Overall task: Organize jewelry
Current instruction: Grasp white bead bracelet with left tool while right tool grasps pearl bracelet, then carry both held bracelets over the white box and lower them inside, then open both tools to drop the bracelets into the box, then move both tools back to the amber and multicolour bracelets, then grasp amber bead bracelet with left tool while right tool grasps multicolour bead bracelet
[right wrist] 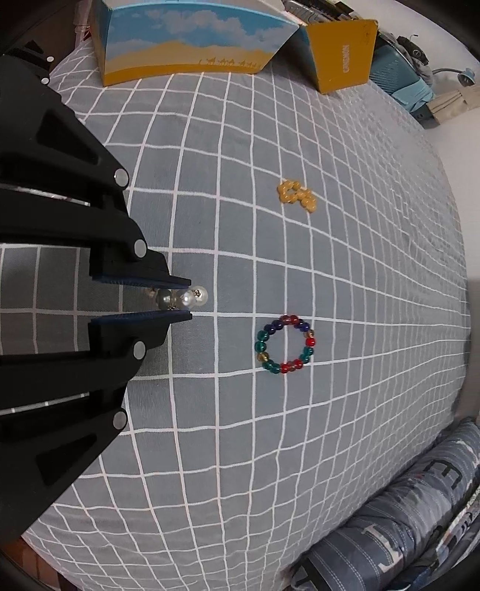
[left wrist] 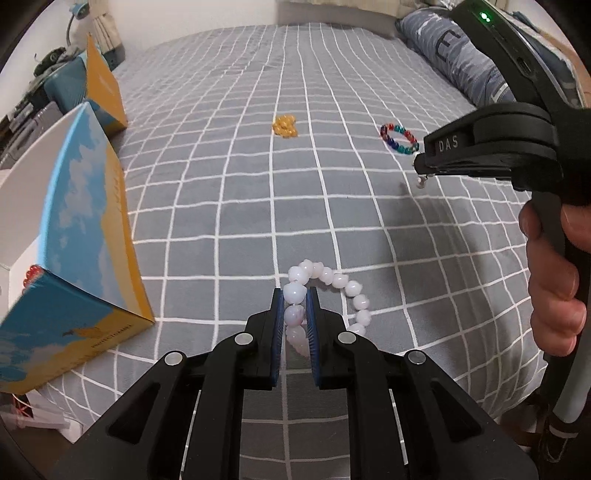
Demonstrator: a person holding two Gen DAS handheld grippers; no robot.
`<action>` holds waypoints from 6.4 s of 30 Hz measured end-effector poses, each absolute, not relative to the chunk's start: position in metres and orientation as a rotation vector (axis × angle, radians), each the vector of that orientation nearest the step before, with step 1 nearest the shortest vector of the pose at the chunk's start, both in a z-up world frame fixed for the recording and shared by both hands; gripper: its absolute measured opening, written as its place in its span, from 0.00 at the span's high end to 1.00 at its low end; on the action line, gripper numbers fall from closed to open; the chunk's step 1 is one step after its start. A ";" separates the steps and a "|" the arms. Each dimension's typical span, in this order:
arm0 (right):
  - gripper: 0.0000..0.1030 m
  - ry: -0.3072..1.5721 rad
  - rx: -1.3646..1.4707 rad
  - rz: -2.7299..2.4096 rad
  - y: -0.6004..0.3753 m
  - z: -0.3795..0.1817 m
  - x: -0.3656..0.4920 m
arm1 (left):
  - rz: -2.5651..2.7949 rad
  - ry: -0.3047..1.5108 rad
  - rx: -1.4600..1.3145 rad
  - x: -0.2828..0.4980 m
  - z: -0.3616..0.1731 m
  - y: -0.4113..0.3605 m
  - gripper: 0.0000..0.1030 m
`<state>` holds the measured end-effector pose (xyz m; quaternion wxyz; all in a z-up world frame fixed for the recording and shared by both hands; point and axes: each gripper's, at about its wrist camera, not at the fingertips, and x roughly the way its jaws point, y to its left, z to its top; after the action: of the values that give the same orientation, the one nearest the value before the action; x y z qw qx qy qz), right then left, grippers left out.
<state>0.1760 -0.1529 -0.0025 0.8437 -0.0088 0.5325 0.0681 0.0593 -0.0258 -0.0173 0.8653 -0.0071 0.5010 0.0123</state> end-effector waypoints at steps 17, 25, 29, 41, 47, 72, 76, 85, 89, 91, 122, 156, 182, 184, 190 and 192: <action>0.89 1.035 -0.033 0.171 -0.140 0.054 0.160 | 0.067 0.984 -0.044 0.072 0.042 0.005 0.89; 0.89 0.986 -0.052 0.189 -0.127 0.086 0.157 | 0.096 0.963 -0.075 0.085 0.079 0.030 0.89; 0.89 0.965 -0.075 0.205 -0.115 0.098 0.156 | 0.119 0.953 -0.089 0.088 0.097 0.050 0.89; 0.89 0.915 -0.101 0.300 -0.056 0.126 0.153 | 0.248 0.903 -0.124 0.067 0.138 0.126 0.89; 0.89 0.893 -0.145 0.377 -0.001 0.132 0.143 | 0.317 0.881 -0.169 0.044 0.142 0.177 0.89; 0.89 0.966 -0.296 0.621 0.190 0.079 0.083 | 0.519 0.982 -0.285 -0.018 0.080 0.312 0.89; 0.89 1.019 -0.323 0.609 0.200 0.054 0.082 | 0.524 1.021 -0.305 -0.019 0.057 0.320 0.89; 0.89 1.082 -0.351 0.609 0.209 0.020 0.080 | 0.532 1.066 -0.318 -0.016 0.032 0.328 0.89; 0.87 1.091 -0.351 0.614 0.209 0.015 0.080 | 0.538 1.075 -0.319 -0.015 0.028 0.331 0.89; 0.87 1.090 -0.350 0.615 0.209 0.015 0.080 | 0.540 1.080 -0.318 -0.014 0.026 0.332 0.89; 0.09 0.859 -0.303 0.568 0.131 0.105 0.099 | 0.535 0.875 -0.261 0.011 0.101 0.303 0.06; 0.09 1.032 -0.056 0.151 -0.190 0.035 0.257 | 0.109 1.046 -0.114 0.274 -0.012 0.010 0.06; 0.77 1.197 0.014 0.081 -0.199 -0.051 0.307 | 0.142 1.073 -0.084 0.312 -0.084 0.018 0.16; 0.86 1.202 0.013 0.073 -0.200 -0.051 0.307 | 0.143 1.080 -0.091 0.309 -0.083 0.017 0.22; 0.91 1.207 0.024 0.081 -0.199 -0.050 0.308 | 0.112 1.086 -0.071 0.307 -0.078 0.015 0.60; 0.91 1.208 0.037 0.080 -0.200 -0.051 0.307 | 0.104 1.085 -0.060 0.306 -0.076 0.013 0.79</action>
<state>0.3073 -0.2004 -0.0505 0.8221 0.0176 0.5679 0.0374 0.3058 0.0128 -0.0759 0.8546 -0.0287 0.5161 0.0494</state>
